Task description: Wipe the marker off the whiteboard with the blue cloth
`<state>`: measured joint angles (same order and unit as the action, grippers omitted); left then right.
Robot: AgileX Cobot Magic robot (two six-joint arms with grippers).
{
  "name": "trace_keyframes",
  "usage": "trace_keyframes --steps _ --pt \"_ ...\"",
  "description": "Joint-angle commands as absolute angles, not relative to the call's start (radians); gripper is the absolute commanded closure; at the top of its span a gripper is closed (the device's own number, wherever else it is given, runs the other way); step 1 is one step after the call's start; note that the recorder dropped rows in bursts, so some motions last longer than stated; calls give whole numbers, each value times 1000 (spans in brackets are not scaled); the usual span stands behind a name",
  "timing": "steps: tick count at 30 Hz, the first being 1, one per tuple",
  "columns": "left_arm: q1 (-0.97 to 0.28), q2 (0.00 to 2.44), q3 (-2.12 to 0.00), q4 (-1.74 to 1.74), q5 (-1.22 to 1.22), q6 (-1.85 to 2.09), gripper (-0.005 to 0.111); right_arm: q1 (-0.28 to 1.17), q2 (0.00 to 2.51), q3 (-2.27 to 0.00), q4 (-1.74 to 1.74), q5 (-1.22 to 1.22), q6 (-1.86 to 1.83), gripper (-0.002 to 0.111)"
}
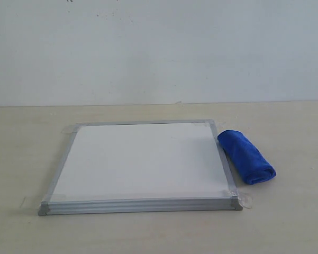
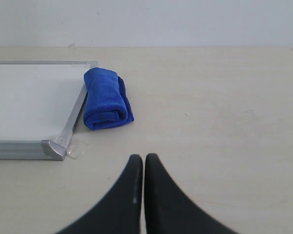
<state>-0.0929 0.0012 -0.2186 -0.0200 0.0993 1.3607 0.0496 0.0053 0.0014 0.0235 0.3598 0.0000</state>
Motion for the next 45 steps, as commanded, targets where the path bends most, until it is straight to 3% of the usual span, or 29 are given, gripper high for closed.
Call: trace_keyframes --steps 1,13,18,34,41,45 --pt "-93 0 -214 -18 22 1349 103 44 0 0 20 358 0 107" --pt "-93 0 -214 -416 -44 734 103 44 0 0 20 358 0 107" --pt "-93 0 -214 -595 111 481 103 44 0 0 20 358 0 107" --pt "-93 0 -67 -585 24 340 103 44 0 0 20 358 0 107" --pt "-91 0 0 -107 -21 -36 103 44 0 0 20 358 0 107" --pt "-76 0 0 -36 47 -91 103 44 0 0 20 358 0 107"
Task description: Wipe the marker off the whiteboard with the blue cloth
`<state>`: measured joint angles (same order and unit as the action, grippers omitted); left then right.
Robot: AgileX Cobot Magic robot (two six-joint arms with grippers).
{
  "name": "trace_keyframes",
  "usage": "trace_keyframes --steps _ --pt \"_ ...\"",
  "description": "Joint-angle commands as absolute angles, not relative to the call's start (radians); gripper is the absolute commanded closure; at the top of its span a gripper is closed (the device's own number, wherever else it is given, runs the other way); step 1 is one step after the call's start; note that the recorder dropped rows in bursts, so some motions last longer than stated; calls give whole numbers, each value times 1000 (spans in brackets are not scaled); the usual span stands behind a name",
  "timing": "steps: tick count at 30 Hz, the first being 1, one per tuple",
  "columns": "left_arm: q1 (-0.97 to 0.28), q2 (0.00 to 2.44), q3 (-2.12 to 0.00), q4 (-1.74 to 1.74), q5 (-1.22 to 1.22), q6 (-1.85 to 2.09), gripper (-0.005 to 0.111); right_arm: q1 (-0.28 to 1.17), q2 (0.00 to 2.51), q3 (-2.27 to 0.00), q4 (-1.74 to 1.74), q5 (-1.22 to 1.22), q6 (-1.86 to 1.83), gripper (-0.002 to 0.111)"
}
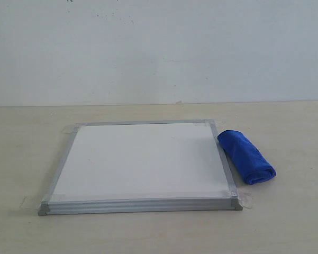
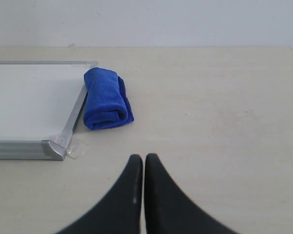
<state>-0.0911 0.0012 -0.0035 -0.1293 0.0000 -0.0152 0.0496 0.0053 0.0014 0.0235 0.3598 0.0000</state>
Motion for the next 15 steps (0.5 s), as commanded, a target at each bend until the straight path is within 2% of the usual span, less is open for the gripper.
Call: trace_keyframes --steps 1,15 --pt "-68 0 0 -36 79 -91 103 44 0 0 20 358 0 107" --pt "42 0 0 0 303 -91 103 44 0 0 20 358 0 107"
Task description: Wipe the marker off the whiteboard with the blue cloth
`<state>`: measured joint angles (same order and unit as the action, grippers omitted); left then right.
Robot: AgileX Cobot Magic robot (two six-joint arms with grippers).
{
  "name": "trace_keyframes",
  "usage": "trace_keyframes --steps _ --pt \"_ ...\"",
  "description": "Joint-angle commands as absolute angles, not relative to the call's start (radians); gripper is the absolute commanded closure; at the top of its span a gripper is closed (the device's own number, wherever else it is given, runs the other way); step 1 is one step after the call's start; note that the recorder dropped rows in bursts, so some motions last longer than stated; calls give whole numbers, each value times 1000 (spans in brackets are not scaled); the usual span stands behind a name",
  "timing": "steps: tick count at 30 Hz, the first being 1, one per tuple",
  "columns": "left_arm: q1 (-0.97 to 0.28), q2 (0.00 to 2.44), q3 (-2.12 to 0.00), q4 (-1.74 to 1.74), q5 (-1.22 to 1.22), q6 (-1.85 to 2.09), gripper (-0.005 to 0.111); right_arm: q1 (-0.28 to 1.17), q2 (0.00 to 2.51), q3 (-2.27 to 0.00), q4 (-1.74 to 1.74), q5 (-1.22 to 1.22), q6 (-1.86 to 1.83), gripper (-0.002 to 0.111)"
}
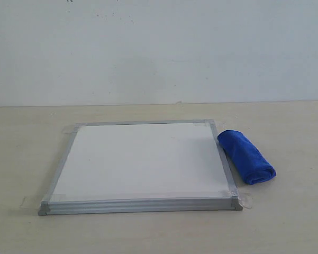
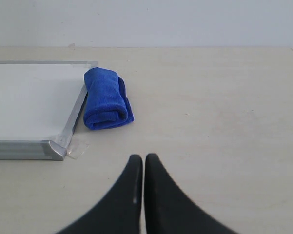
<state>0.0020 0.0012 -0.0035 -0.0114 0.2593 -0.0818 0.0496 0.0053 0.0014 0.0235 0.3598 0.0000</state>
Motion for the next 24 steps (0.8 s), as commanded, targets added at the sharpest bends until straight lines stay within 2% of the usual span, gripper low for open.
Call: trace_keyframes --steps 1,24 --pt "53 0 0 0 307 -91 103 44 0 0 20 358 0 107" --pt "72 0 0 0 307 -91 103 44 0 0 20 358 0 107"
